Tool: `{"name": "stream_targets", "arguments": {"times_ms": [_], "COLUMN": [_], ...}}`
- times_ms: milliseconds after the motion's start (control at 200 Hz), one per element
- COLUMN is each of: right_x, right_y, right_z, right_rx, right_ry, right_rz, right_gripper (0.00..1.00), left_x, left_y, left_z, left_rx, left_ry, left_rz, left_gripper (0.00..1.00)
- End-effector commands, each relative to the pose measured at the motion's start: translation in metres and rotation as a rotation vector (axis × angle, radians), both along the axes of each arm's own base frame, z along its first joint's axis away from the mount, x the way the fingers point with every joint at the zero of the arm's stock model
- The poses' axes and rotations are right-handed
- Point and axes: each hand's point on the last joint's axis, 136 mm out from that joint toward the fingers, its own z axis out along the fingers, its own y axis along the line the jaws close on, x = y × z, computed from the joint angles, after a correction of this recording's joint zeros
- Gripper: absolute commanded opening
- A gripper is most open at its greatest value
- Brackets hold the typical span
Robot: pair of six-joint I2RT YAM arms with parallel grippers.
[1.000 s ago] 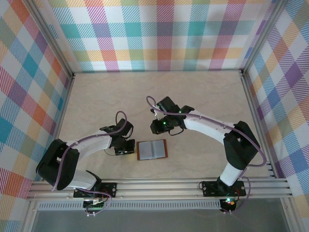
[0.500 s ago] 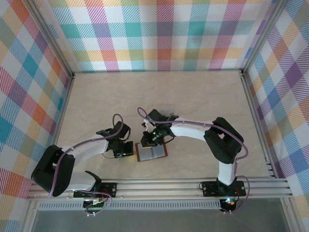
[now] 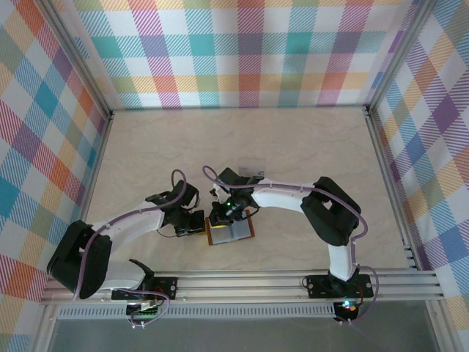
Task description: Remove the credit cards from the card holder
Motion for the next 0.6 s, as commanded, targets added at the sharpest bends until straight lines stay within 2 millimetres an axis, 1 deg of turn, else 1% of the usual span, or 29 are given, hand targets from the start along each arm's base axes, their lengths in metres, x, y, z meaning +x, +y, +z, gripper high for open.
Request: {"name": "stream_targets", "arguments": {"times_ms": [0,135,265,380,595], "right_x": [-0.004,-0.005,-0.006,-0.005,-0.005], "right_y": [0.008,0.008,0.005,-0.006,-0.030], "right_z": [-0.002,-0.008,-0.016,-0.024,-0.028], "right_rx": [0.000,-0.019,-0.049,-0.120,-0.248], "right_ry": [0.035,0.050,0.058,0.043,0.003], "right_rz": [0.006,0.007,0.002,-0.004,-0.012], "right_gripper": [0.08,0.07,0.08,0.09,0.19], "left_x": [0.007,0.002,-0.002,-0.006,-0.010], "left_y": [-0.007,-0.004,-0.001,0.004,0.007], "left_z": [-0.003,-0.017,-0.024,-0.029,-0.032], "left_rx": [-0.034,-0.013,0.005,0.023,0.034], "left_ry": [0.004,0.040,0.053,0.064,0.075], "left_rz": [0.011,0.016,0.012,0.009,0.005], "left_gripper": [0.06,0.05,0.04,0.04,0.04]}}
